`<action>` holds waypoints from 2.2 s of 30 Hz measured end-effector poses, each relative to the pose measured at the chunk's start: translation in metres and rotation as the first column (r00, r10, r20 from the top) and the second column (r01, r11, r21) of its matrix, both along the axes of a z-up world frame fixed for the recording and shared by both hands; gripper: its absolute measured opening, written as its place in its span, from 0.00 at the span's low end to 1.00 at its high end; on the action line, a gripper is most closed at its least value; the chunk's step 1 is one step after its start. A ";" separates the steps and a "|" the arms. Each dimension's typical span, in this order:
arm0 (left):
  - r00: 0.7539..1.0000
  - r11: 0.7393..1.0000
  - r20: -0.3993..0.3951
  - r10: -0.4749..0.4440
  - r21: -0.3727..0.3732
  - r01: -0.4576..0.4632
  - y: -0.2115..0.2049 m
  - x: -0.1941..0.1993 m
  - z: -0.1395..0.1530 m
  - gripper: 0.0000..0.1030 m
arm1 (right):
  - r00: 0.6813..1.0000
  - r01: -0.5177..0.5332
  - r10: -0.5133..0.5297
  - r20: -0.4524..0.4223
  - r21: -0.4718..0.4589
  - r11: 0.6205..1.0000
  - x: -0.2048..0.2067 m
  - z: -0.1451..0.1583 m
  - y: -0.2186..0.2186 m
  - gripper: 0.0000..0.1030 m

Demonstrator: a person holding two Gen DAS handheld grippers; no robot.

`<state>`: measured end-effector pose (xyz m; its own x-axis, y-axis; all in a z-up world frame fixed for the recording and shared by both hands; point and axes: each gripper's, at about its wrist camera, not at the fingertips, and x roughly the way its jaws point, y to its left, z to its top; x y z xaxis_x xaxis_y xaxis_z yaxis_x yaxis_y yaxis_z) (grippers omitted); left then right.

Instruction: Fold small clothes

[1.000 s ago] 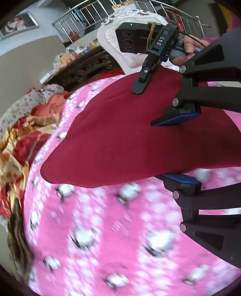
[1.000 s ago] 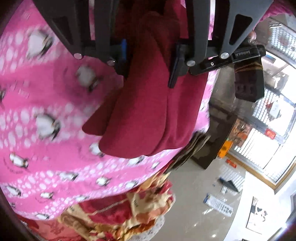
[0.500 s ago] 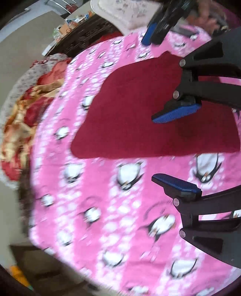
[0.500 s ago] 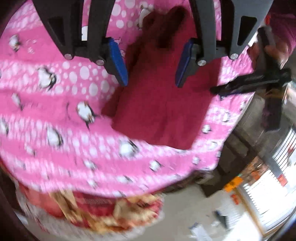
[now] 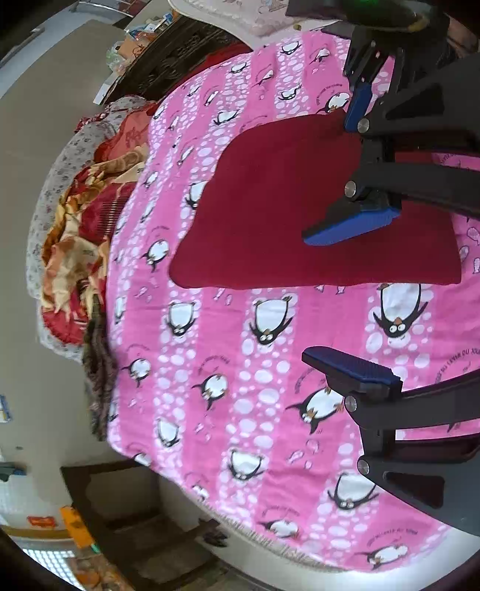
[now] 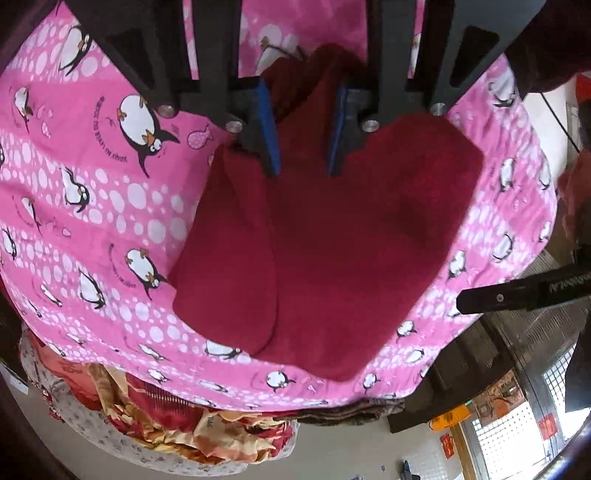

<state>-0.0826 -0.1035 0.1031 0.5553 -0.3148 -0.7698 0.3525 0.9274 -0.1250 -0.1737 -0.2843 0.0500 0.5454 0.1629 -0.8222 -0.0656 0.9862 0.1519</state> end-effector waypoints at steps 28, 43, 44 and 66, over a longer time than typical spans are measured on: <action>0.977 0.999 0.208 0.043 0.006 -0.045 0.015 -0.044 0.052 0.36 | 0.964 0.184 -0.183 0.191 0.015 0.983 -0.027 0.085 0.019 0.80; 0.981 0.999 0.190 0.040 0.024 -0.045 0.007 -0.039 0.046 0.36 | 0.961 0.216 -0.215 0.176 0.015 0.976 -0.016 0.077 0.017 0.81; 0.981 0.999 0.189 0.040 0.026 -0.046 0.007 -0.038 0.045 0.36 | 0.960 0.221 -0.220 0.173 0.014 0.975 -0.016 0.076 0.015 0.81; 0.984 0.998 0.174 0.041 0.037 -0.048 0.004 -0.029 0.037 0.36 | 0.964 0.230 -0.231 0.133 0.026 0.973 -0.003 0.063 0.012 0.81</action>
